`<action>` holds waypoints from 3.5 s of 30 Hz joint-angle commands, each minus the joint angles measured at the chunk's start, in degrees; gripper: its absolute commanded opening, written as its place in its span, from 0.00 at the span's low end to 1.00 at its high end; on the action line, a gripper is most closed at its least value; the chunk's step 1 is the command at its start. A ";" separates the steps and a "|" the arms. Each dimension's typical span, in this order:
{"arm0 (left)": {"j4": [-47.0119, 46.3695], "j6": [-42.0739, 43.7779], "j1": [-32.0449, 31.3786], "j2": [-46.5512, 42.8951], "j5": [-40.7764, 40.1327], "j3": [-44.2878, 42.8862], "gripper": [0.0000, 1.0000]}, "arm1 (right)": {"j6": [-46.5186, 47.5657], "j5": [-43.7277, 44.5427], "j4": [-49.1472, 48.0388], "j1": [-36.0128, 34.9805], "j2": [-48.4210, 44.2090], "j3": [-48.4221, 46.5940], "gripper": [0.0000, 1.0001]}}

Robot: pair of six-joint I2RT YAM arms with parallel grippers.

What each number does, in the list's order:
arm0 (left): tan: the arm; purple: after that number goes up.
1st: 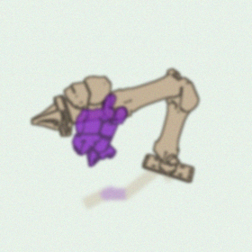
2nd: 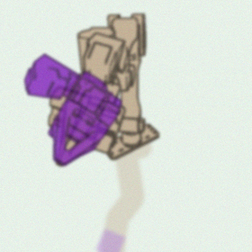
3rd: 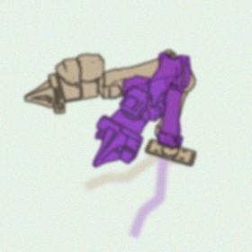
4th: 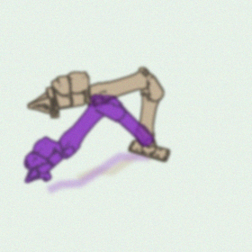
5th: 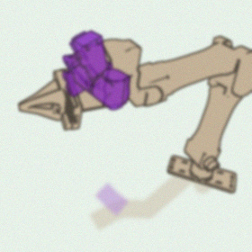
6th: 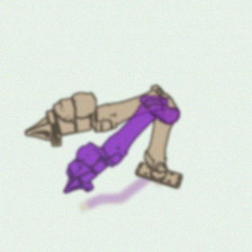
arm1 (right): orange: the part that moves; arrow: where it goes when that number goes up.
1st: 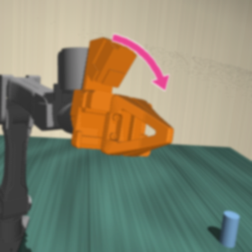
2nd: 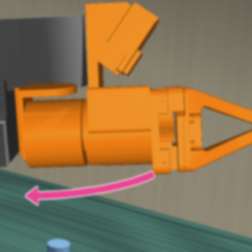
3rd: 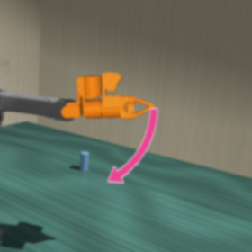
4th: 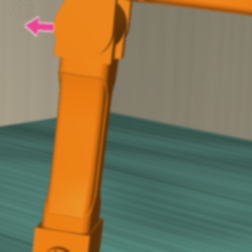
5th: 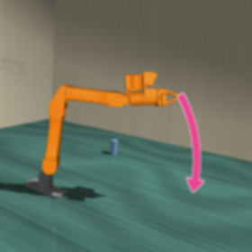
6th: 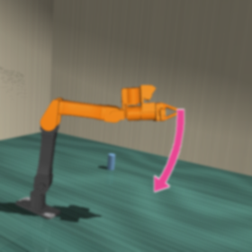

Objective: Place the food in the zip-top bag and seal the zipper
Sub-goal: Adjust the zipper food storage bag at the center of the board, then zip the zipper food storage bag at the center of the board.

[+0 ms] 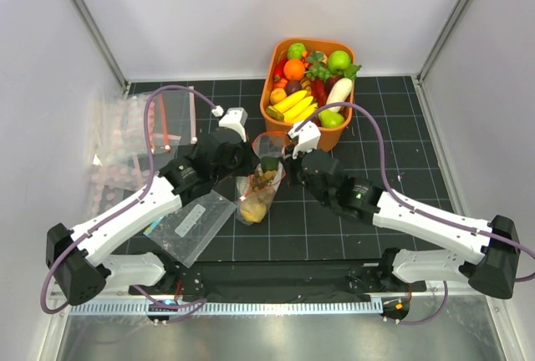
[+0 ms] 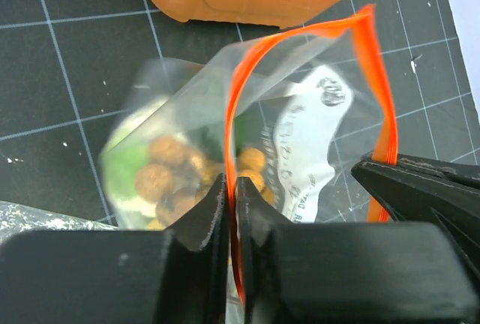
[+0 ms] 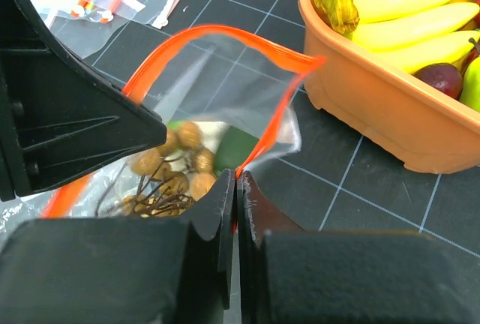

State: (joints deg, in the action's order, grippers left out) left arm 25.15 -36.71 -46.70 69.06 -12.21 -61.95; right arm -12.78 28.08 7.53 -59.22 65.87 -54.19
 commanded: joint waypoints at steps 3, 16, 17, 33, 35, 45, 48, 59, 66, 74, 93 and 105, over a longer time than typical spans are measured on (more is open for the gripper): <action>0.52 1.46 0.20 -2.78 -1.15 -2.30 0.20 | -0.06 1.98 -2.87 -0.19 -3.02 -2.41 0.09; -13.80 7.61 0.11 -14.47 7.64 8.42 1.00 | -6.38 18.16 -6.83 1.12 -7.86 3.92 0.01; -14.94 9.10 0.03 -15.78 8.85 9.56 1.00 | -6.47 18.07 -6.65 1.21 -7.77 3.66 0.01; -30.59 16.40 -0.85 -19.32 12.01 24.08 0.86 | -6.82 16.40 -6.04 3.06 -8.12 3.75 0.01; -31.47 16.93 -0.85 -16.69 15.01 23.46 0.77 | -6.82 16.31 -6.04 3.15 -8.12 3.75 0.01; -32.36 16.85 -1.29 -13.51 16.97 21.61 0.10 | -7.35 16.48 -5.86 3.15 -9.26 4.10 0.01; -30.08 16.15 -1.29 -13.95 10.22 21.17 0.00 | -7.53 16.49 -5.86 3.15 -9.96 4.45 0.01; -28.92 15.87 -0.68 -16.58 1.75 21.70 0.00 | -2.87 10.95 -12.71 3.15 -20.07 11.82 0.06; -34.37 18.87 -0.76 -17.99 4.39 24.86 0.00 | 0.11 9.11 -14.12 3.15 -23.41 12.54 0.57; -32.35 18.78 -0.85 -14.57 7.71 22.40 0.01 | 4.51 -7.83 -7.89 3.15 -17.20 4.99 0.54; -37.80 22.91 -1.29 -18.16 14.93 26.36 0.01 | 3.37 -21.13 -4.19 3.24 -1.79 -2.06 0.41; -38.15 24.40 -1.91 -18.87 15.46 27.06 0.00 | 3.02 -19.72 -6.56 3.67 -4.86 -0.04 0.47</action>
State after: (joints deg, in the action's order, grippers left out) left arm -8.38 -13.85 -48.34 51.70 2.68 -35.11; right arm -9.41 8.19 4.80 -55.99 64.25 -53.76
